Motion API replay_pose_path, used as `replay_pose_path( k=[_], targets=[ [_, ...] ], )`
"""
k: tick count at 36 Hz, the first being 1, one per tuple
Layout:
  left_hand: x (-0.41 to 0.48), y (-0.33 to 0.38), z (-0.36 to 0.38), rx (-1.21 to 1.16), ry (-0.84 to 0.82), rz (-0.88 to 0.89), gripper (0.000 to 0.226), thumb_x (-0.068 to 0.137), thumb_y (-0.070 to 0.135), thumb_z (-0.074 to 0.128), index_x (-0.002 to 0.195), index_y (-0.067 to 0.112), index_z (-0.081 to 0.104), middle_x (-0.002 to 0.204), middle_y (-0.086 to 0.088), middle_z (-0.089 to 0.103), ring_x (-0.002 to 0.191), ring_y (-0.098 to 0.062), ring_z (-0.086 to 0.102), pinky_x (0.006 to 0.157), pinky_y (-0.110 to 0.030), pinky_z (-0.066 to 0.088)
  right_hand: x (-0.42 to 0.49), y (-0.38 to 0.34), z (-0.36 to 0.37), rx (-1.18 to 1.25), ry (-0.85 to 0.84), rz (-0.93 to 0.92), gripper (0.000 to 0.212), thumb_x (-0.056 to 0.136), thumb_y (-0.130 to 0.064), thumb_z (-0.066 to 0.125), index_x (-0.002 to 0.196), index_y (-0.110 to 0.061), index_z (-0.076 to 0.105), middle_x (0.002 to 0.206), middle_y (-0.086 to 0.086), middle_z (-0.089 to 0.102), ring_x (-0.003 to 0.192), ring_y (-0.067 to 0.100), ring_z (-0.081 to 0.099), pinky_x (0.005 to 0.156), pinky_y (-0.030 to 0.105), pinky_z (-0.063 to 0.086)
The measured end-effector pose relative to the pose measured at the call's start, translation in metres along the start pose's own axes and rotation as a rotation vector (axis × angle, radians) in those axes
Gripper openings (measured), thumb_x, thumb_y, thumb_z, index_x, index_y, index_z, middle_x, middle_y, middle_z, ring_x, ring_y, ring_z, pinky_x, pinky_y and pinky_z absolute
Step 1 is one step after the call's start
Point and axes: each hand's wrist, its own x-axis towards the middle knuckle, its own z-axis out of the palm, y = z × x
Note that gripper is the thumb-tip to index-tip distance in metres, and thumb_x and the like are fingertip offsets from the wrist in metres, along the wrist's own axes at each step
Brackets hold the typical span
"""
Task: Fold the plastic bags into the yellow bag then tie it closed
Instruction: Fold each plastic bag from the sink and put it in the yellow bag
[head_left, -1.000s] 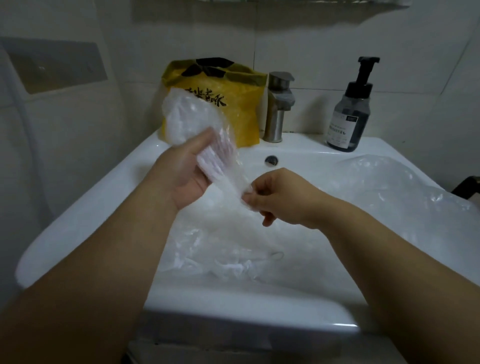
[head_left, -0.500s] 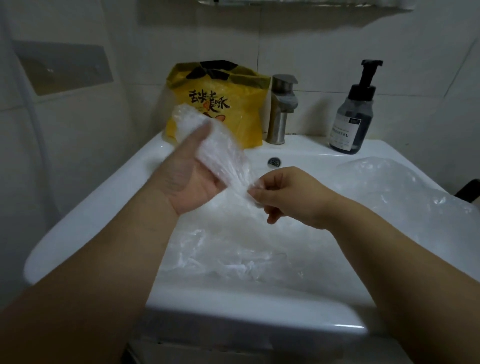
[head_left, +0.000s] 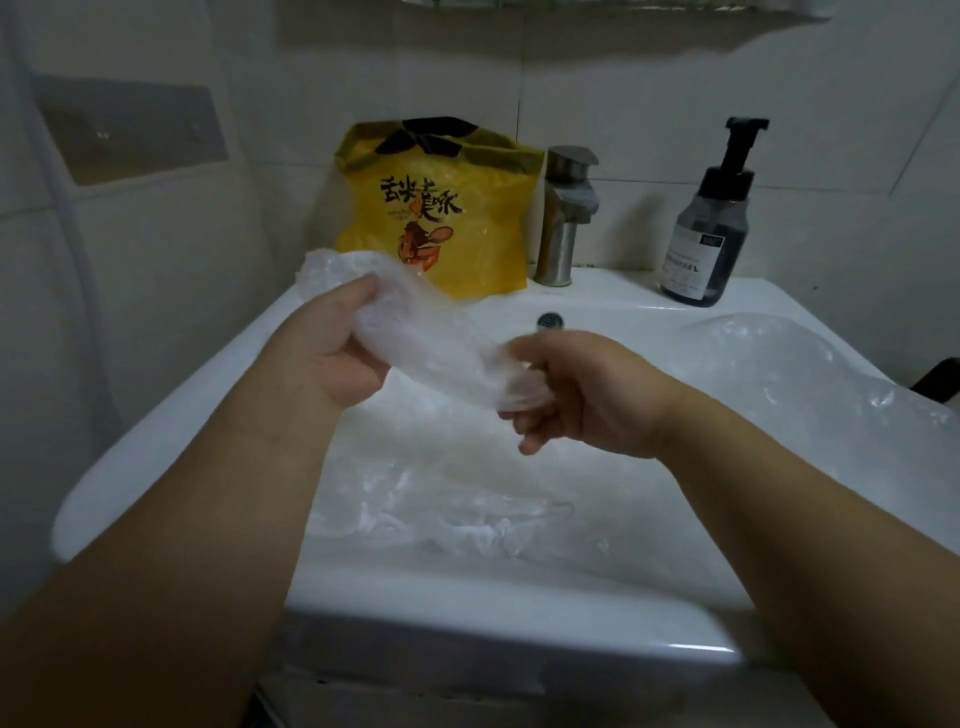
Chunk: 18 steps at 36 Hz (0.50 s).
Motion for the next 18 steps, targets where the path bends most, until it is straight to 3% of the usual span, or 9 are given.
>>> replay_pose_path(
  k=[2,3,5,7,9,12,15,18],
  targets=[
    [0.001,-0.002,-0.001,-0.034,0.013,-0.025,0.019,0.098,0.015,0.054,0.112,0.007,0.063,0.082,-0.008,0.074,0.059,-0.015,0.071,0.048,-0.025,0.056,0.002,-0.001,-0.002,0.126,0.034,-0.044,0.032,0.098,-0.008,0.035,0.123,-0.015,0.053,0.085,0.016,0.058,0.067,0.026,0.057,0.058,0.033,0.057],
    [0.003,-0.003,-0.002,-0.048,0.011,-0.032,0.026,0.098,0.015,0.053,0.122,0.007,0.060,0.093,-0.009,0.073,0.060,-0.016,0.072,0.047,-0.026,0.056,0.004,0.001,-0.005,0.044,0.071,-0.060,0.045,0.095,0.000,0.035,0.132,-0.022,0.048,0.096,0.015,0.060,0.074,0.028,0.060,0.063,0.034,0.058],
    [0.004,-0.003,-0.003,-0.054,0.010,-0.044,0.034,0.099,0.014,0.052,0.132,0.009,0.056,0.105,-0.008,0.069,0.064,-0.016,0.072,0.047,-0.028,0.056,0.006,0.007,-0.008,-0.342,0.141,-0.119,0.072,0.090,0.012,0.038,0.138,-0.043,0.036,0.124,0.003,0.056,0.092,0.027,0.064,0.069,0.028,0.056],
    [0.007,-0.005,-0.003,-0.044,0.039,-0.068,0.034,0.097,0.013,0.054,0.131,0.009,0.057,0.108,-0.009,0.070,0.072,-0.017,0.073,0.048,-0.029,0.056,0.005,0.012,-0.005,-0.674,0.149,-0.241,0.084,0.090,0.008,0.046,0.134,-0.058,0.018,0.139,-0.008,0.041,0.102,0.017,0.060,0.068,0.015,0.050],
    [0.008,-0.007,-0.003,-0.009,0.049,-0.120,0.035,0.096,0.013,0.057,0.130,0.008,0.058,0.116,-0.011,0.069,0.091,-0.019,0.071,0.054,-0.032,0.058,0.003,0.012,0.000,-0.785,0.164,-0.412,0.083,0.091,-0.001,0.057,0.128,-0.059,0.010,0.147,-0.012,0.027,0.110,0.006,0.046,0.076,0.008,0.047],
    [0.009,-0.008,-0.004,-0.012,0.059,-0.158,0.037,0.095,0.015,0.058,0.131,0.006,0.056,0.122,-0.011,0.067,0.106,-0.021,0.066,0.058,-0.035,0.055,0.005,0.013,0.003,-0.858,0.196,-0.563,0.083,0.090,-0.007,0.062,0.126,-0.058,0.009,0.154,-0.007,0.020,0.118,0.006,0.039,0.085,0.016,0.048],
    [0.012,-0.004,-0.008,-0.068,0.069,-0.131,0.036,0.096,0.012,0.055,0.131,0.007,0.056,0.123,-0.012,0.066,0.104,-0.022,0.066,0.052,-0.034,0.058,0.008,0.017,-0.003,-0.950,0.193,-0.481,0.085,0.089,-0.010,0.065,0.137,-0.051,0.008,0.157,-0.002,0.018,0.135,0.015,0.033,0.094,0.021,0.044],
    [0.013,-0.003,-0.009,-0.068,0.081,-0.131,0.037,0.096,0.012,0.055,0.133,0.007,0.055,0.123,-0.012,0.066,0.103,-0.022,0.067,0.049,-0.035,0.058,0.008,0.017,-0.007,-1.000,0.218,-0.437,0.082,0.088,-0.013,0.067,0.145,-0.042,0.016,0.157,-0.001,0.020,0.139,0.018,0.030,0.103,0.030,0.040]
  ],
)
